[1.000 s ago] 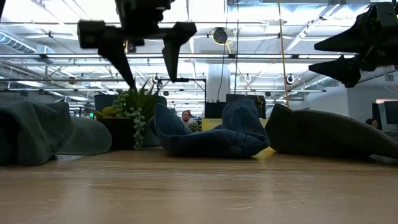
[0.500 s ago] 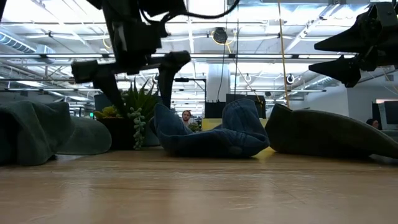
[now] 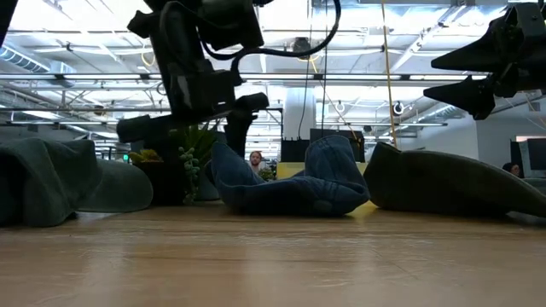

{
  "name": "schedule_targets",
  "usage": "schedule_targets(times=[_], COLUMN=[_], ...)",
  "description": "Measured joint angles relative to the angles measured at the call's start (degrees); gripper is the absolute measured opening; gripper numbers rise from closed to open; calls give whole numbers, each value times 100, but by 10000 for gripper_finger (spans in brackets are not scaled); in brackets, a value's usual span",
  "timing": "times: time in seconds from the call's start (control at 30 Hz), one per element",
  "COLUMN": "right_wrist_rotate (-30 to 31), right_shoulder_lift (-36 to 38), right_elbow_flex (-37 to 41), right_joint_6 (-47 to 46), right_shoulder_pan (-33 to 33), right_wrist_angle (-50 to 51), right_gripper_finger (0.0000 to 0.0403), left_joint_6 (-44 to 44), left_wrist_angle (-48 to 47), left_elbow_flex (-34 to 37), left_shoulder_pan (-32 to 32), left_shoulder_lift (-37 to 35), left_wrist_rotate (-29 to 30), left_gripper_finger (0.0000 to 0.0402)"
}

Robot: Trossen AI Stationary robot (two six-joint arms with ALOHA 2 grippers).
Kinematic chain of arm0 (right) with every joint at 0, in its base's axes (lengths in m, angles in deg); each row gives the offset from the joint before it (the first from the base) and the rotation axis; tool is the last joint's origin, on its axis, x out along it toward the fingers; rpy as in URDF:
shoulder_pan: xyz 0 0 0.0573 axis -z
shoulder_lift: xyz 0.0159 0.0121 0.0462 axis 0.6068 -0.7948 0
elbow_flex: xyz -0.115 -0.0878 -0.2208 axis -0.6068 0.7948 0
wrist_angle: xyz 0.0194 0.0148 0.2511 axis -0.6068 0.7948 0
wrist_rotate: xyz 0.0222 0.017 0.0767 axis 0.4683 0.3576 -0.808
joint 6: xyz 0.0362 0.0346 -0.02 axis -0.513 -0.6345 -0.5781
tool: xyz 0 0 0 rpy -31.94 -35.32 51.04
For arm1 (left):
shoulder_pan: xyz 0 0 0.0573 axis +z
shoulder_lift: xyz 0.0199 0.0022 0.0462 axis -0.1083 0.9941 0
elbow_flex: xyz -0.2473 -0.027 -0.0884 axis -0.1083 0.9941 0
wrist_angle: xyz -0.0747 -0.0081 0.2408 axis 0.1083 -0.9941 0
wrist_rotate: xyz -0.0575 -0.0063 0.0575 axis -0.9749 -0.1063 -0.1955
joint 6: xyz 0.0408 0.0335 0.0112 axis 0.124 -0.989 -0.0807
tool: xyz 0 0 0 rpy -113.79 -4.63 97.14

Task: Pick & Place hat
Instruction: Put the middle blue cap into the yellow bin

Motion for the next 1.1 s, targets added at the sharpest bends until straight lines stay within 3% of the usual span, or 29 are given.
schedule_targets(times=[0.53, 1.1], right_wrist_rotate=[1, 1], right_shoulder_lift=[-13, -16], right_elbow_flex=[0, -1], right_joint_6=[-1, 1], right_shoulder_pan=[1, 1], right_wrist_angle=[0, 1], right_gripper_finger=[320, 320], left_joint_6=[568, 728], left_wrist_angle=[73, 48], left_elbow_flex=[0, -7], left_shoulder_pan=[-186, -246], left_shoulder_lift=[7, 7], left_wrist_rotate=[51, 23], left_gripper_finger=[332, 113])
